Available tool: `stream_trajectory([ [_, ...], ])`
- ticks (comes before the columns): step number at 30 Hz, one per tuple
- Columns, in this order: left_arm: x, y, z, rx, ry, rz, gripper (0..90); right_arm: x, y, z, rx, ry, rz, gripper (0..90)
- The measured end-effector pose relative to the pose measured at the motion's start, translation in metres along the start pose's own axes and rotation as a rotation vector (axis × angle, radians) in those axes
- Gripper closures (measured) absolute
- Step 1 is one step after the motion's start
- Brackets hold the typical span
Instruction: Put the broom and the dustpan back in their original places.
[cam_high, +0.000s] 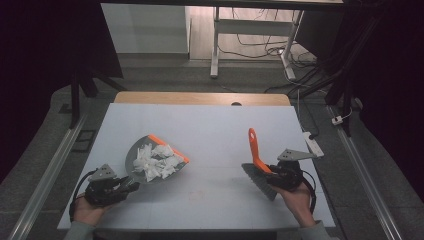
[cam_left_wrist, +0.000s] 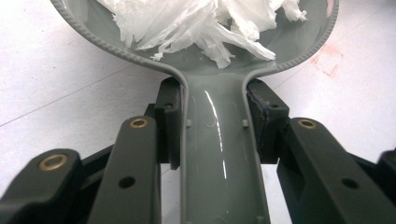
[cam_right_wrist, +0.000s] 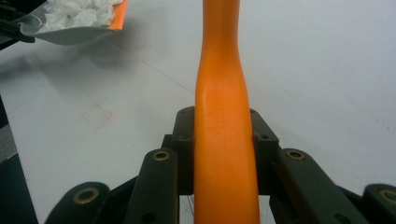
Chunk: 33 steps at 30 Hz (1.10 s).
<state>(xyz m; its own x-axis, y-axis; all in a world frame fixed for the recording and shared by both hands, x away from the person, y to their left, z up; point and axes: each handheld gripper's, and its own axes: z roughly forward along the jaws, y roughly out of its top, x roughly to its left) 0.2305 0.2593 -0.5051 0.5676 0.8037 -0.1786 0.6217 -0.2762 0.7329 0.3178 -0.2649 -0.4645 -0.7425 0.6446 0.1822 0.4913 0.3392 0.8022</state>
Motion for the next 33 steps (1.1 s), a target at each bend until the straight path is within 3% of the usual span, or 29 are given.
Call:
stream_trajectory([
  [20,-0.005,0.009,0.007,-0.014,0.134,-0.110,61.3,0.000,-0.004,-0.006,-0.006,0.023,0.010,70.6],
  [33,-0.004,0.013,0.013,-0.025,0.174,-0.178,61.3,0.000,-0.003,-0.006,-0.003,0.027,0.012,70.6],
])
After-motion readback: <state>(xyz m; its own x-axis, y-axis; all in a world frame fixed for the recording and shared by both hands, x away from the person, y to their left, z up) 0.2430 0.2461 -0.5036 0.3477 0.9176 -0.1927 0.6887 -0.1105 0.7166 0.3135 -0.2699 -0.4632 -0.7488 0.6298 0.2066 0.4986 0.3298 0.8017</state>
